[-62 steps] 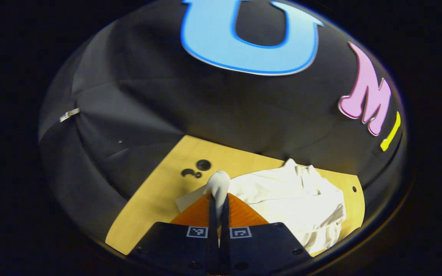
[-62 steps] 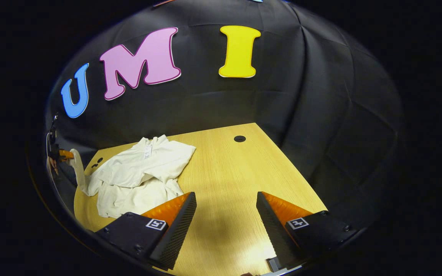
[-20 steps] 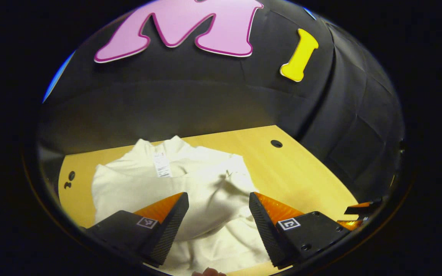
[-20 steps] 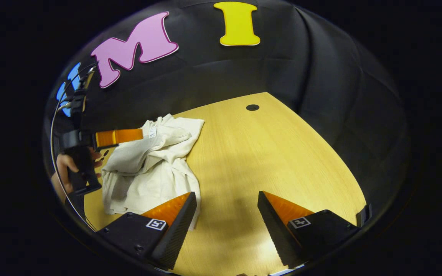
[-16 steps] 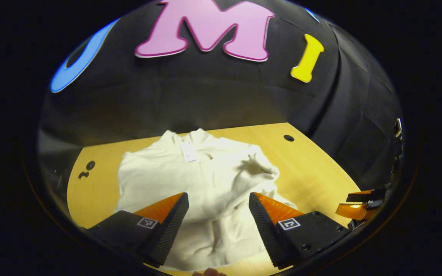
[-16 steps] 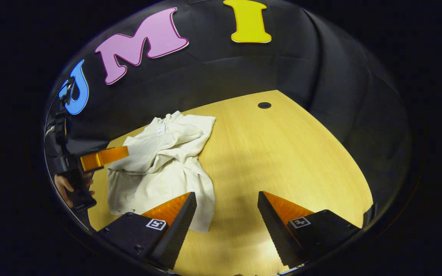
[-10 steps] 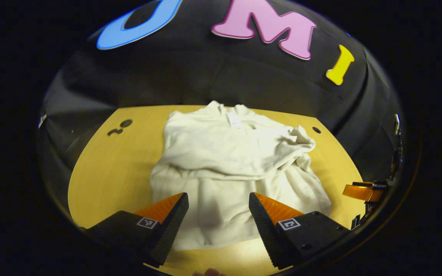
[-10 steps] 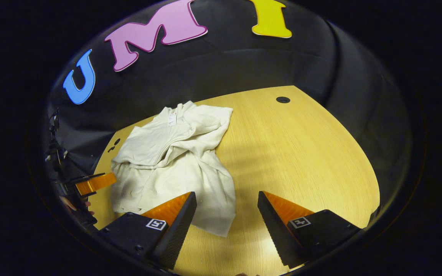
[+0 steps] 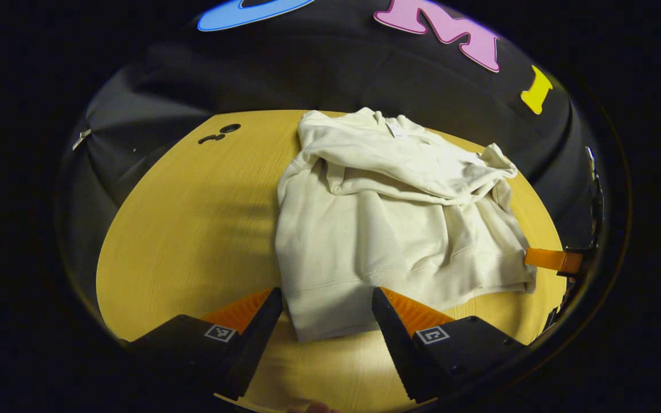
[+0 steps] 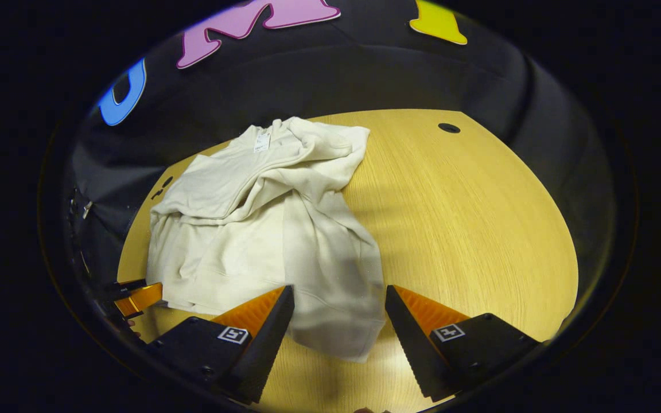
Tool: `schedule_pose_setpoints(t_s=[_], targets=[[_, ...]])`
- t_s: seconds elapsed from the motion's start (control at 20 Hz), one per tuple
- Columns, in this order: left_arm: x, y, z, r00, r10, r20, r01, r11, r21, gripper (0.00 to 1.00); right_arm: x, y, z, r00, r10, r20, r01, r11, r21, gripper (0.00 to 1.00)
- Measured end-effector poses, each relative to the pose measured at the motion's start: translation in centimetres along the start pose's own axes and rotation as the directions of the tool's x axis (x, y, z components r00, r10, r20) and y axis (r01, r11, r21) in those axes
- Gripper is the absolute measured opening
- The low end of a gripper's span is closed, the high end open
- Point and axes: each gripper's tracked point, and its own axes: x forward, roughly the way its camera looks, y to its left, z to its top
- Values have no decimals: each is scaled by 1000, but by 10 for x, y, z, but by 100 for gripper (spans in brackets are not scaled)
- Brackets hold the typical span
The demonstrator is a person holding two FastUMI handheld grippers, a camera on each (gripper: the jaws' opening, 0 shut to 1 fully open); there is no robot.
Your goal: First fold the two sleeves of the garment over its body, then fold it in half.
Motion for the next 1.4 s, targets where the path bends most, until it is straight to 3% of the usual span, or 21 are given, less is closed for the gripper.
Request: schedule_pose_setpoints(t_s=[0.25, 0.45, 0.5, 0.55, 0.6, 0.65, 0.7, 0.75, 0.8, 0.85, 1.2, 1.4], targets=[[3, -1, -6, 999, 30, 13, -31, 999, 34, 99, 11, -2, -14, 999, -37, -33, 37, 999, -1, 100], [4, -11, -9, 1000, 11, 11, -12, 999, 51, 84, 15, -2, -16, 998, -61, 4, 61, 993, -101, 93], [6, -16, -8, 1000, 2, 13, -3, 998, 63, 75, 16, 5, -15, 999, -46, 13, 47, 993, -108, 87], [6, -21, -9, 1000, -10, 23, 8, 997, 76, 59, 16, 11, -17, 999, -35, 7, 36, 993, -108, 60], [6, -25, -10, 999, -17, 33, 15, 997, 79, 56, 17, 14, -18, 999, -33, 5, 33, 993, -113, 37], [6, -28, -11, 999, -18, 37, 15, 997, 73, 31, 17, 14, -18, 999, -34, -1, 33, 992, -124, 33], [6, -29, -10, 999, -11, 46, 8, 998, 65, 22, 15, 14, -15, 1000, -26, 1, 26, 992, -126, 33], [4, -29, -10, 999, -8, 50, 5, 998, 64, 16, 16, 15, -18, 1000, -22, -10, 21, 992, -122, 18], [5, -30, -10, 999, -15, 53, 11, 998, 67, 13, 19, 15, -17, 1000, -8, -10, 7, 993, -119, 17], [5, -31, -10, 999, -26, 44, 23, 997, 70, 10, 17, 16, -17, 1000, 15, -22, -17, 993, -115, 9], [-13, -27, 1, 995, -90, 34, 89, 996, 30, 7, 1, 17, 3, 996, 93, -13, -93, 995, -31, 6], [-35, -31, 33, 989, -120, 83, 120, 993, 9, 6, -18, 26, 42, 988, 145, 53, -143, 989, -41, 7]])
